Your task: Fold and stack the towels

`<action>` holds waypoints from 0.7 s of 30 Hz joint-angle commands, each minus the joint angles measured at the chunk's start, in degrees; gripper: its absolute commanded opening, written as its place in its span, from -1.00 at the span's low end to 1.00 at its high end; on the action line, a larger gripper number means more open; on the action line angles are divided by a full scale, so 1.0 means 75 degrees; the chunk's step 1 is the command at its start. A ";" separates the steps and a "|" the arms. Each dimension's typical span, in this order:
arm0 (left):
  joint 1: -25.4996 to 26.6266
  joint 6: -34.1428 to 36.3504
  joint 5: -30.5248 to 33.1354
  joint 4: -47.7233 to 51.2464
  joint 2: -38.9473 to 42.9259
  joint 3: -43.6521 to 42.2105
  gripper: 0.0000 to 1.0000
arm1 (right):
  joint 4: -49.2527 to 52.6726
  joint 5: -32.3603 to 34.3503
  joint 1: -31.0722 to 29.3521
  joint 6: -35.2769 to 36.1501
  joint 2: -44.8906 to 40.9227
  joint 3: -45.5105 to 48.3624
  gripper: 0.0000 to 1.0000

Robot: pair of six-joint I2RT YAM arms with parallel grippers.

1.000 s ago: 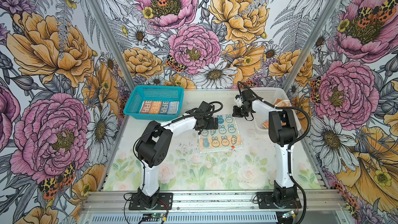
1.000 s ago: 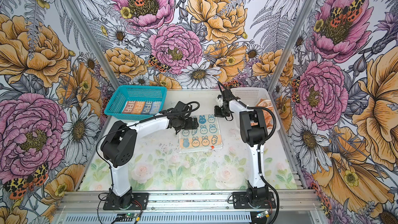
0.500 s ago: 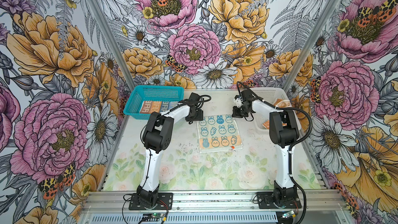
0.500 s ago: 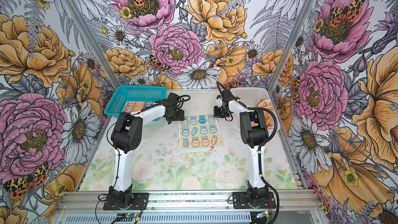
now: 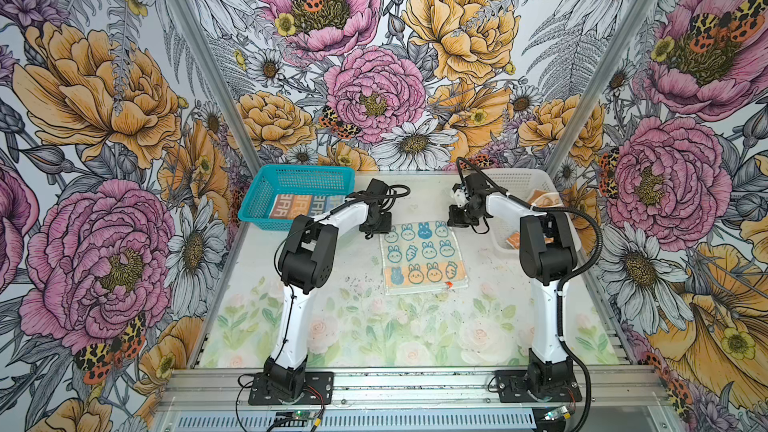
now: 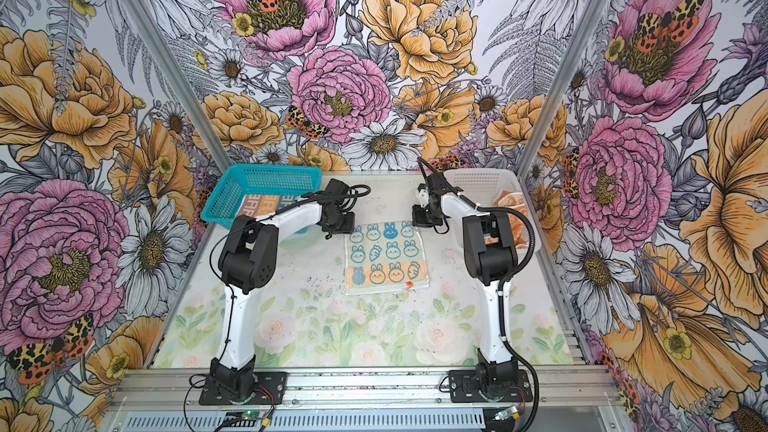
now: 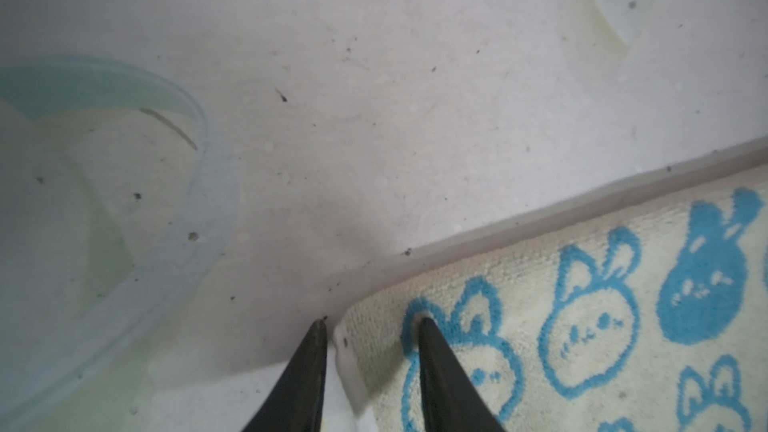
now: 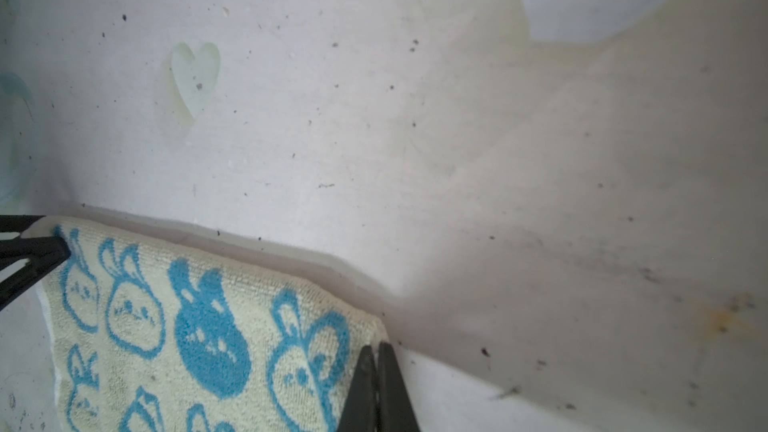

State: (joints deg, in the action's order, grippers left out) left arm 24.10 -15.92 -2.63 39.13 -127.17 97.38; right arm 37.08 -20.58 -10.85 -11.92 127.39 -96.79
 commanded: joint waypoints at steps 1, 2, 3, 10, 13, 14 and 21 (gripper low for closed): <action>-0.0122 0.0160 -0.0138 0.0067 0.0055 -0.0105 -0.35 | 0.0022 -0.0016 -0.0052 0.0020 -0.0322 0.0085 -1.00; -0.0147 0.0187 -0.0159 0.0067 0.0036 -0.0095 -0.37 | 0.0013 -0.0048 -0.0050 0.0019 -0.0309 0.0085 -1.00; -0.0169 0.0200 -0.0174 0.0067 0.0013 -0.0071 -0.38 | 0.0013 -0.0059 -0.0050 0.0008 -0.0301 0.0080 -1.00; -0.0191 0.0230 -0.0231 0.0067 -0.0131 0.0159 -0.69 | 0.0004 -0.0132 -0.0064 -0.0019 -0.0283 0.0084 -1.00; -0.0131 0.0234 -0.0258 0.0067 -0.0237 0.0256 -0.81 | -0.0004 -0.0168 -0.0059 -0.0033 -0.0278 0.0069 -1.00; -0.0114 0.0235 -0.0258 0.0068 -0.0264 0.0287 -0.84 | 0.0001 -0.0183 -0.0062 -0.0038 -0.0297 0.0068 -1.00; -0.0090 0.0285 -0.0466 0.0056 -0.0367 0.0348 -1.00 | 0.0001 -0.0207 -0.0059 -0.0046 -0.0319 0.0059 -1.00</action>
State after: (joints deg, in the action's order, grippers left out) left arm 23.14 -14.55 -4.23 39.24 -128.18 98.59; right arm 37.08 -21.06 -10.85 -11.97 127.39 -96.40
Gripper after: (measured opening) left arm 0.050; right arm 0.047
